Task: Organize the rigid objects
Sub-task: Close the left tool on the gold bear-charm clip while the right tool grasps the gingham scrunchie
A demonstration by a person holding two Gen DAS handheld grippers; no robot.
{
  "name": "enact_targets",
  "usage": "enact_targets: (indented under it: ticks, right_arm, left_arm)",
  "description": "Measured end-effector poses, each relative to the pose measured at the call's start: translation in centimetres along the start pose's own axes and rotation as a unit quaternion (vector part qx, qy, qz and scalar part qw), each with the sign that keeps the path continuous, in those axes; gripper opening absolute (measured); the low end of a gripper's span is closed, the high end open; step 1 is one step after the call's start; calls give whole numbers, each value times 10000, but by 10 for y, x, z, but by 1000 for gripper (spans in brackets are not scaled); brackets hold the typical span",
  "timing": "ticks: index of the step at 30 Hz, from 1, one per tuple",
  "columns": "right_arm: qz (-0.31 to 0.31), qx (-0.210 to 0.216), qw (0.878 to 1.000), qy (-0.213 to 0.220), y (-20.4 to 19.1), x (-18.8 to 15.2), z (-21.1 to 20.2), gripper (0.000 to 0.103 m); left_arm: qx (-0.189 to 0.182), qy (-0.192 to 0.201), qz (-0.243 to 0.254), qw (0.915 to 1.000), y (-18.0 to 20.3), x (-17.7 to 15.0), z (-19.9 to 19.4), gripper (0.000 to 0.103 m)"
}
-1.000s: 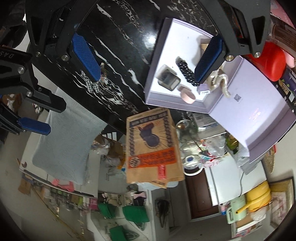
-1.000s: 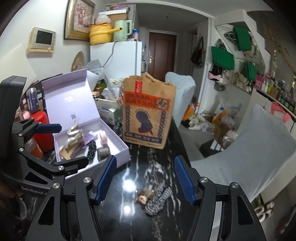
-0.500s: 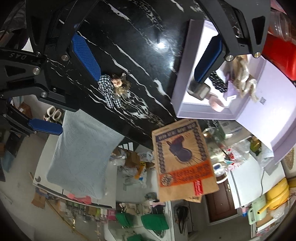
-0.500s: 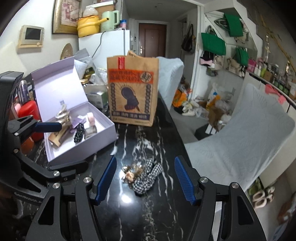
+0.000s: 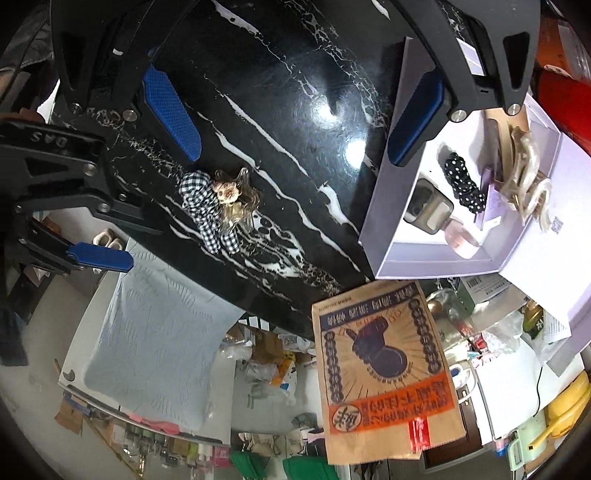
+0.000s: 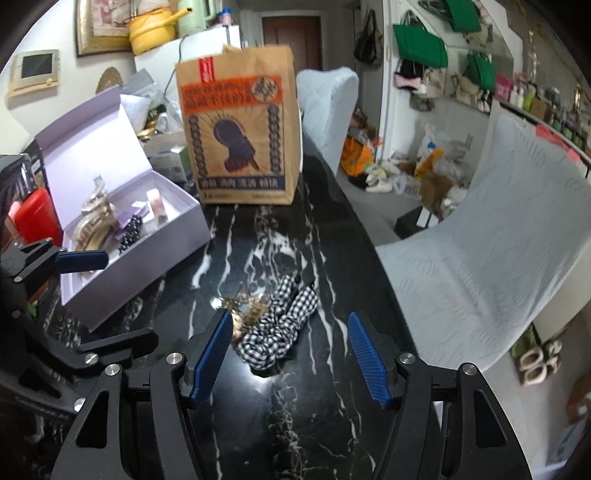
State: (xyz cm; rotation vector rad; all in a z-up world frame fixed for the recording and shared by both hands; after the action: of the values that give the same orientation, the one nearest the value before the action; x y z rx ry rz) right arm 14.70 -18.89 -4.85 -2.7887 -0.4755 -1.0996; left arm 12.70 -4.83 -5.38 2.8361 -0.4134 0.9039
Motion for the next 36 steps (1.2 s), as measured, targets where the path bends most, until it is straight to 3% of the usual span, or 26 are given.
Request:
enact_targets:
  ticks: [11, 18, 21, 24, 36]
  right_arm:
    - [-35, 262, 9985, -480, -4, -12, 47, 65]
    - [103, 571, 9955, -750, -2, -21, 65, 55]
    - [142, 737, 9945, -726, -2, -24, 66, 39]
    - [109, 779, 9948, -652, -2, -26, 63, 31]
    - [308, 530, 9962, -623, 28, -44, 45, 28]
  left_arm:
    - [93, -90, -91, 9999, -8, 0, 15, 103]
    - [-62, -165, -257, 9995, -13, 5, 25, 103]
    - [-111, -124, -252, 9995, -11, 8, 29, 103]
    - [-156, -58, -173, 9997, -6, 12, 35, 103]
    - [-388, -156, 96, 9991, 25, 17, 62, 102]
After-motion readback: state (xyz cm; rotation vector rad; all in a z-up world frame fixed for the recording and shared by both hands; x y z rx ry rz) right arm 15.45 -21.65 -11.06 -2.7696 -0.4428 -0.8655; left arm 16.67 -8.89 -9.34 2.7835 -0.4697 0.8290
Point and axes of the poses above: each gripper's, at about its wrist camera, not at the fingertips, and z roughly the way its jaws point, y to its right, x to its top, the point moved 5 cm from there along z, roughly the way its jaws point, and after that the axes turned 5 degrees about -x, right-handed, at the moved point
